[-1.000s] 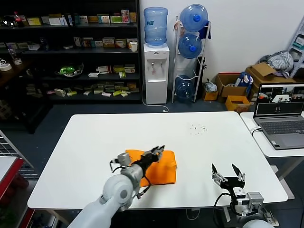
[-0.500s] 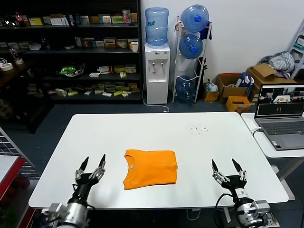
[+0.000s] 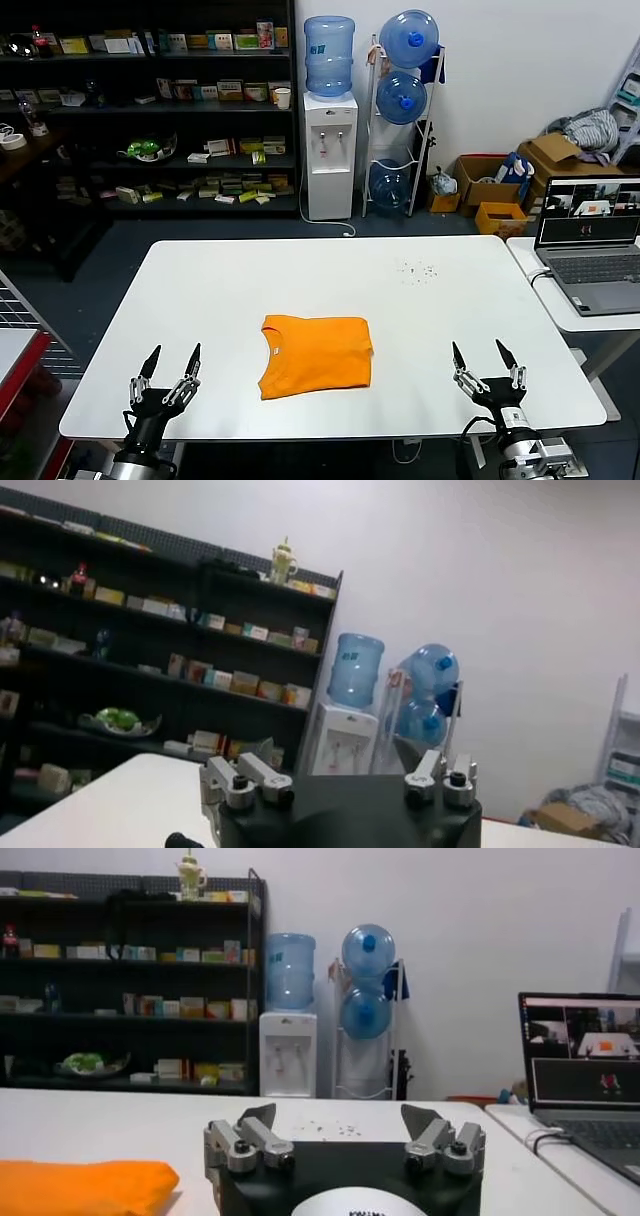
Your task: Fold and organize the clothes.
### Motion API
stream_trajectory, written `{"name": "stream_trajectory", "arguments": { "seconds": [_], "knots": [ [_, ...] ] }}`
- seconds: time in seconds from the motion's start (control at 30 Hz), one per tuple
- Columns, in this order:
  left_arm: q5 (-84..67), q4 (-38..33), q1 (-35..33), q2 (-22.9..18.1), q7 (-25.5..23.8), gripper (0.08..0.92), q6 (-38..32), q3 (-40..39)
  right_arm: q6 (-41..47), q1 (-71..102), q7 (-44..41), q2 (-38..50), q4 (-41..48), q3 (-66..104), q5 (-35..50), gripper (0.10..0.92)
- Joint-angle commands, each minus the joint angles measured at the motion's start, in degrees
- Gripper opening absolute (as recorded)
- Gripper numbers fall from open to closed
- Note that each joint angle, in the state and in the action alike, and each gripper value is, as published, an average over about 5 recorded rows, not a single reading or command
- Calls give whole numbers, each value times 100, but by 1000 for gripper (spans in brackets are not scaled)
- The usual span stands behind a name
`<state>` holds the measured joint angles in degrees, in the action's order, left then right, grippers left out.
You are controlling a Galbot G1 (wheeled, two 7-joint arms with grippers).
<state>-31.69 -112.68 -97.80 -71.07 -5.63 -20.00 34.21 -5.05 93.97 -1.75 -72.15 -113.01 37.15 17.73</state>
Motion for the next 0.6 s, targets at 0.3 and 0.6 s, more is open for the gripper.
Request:
{"name": "stream_trajectory", "arguments": {
  "seconds": [0.3,0.6],
  "knots": [
    [259,-13,-199,-152,-169,823,-256,150,-374,47,-291,-305,155,158,-359,823],
    [324,-52,-249,-125,-161,823,-255,92,-391,81,-308,-279,206,171,-330,823]
  ]
}}
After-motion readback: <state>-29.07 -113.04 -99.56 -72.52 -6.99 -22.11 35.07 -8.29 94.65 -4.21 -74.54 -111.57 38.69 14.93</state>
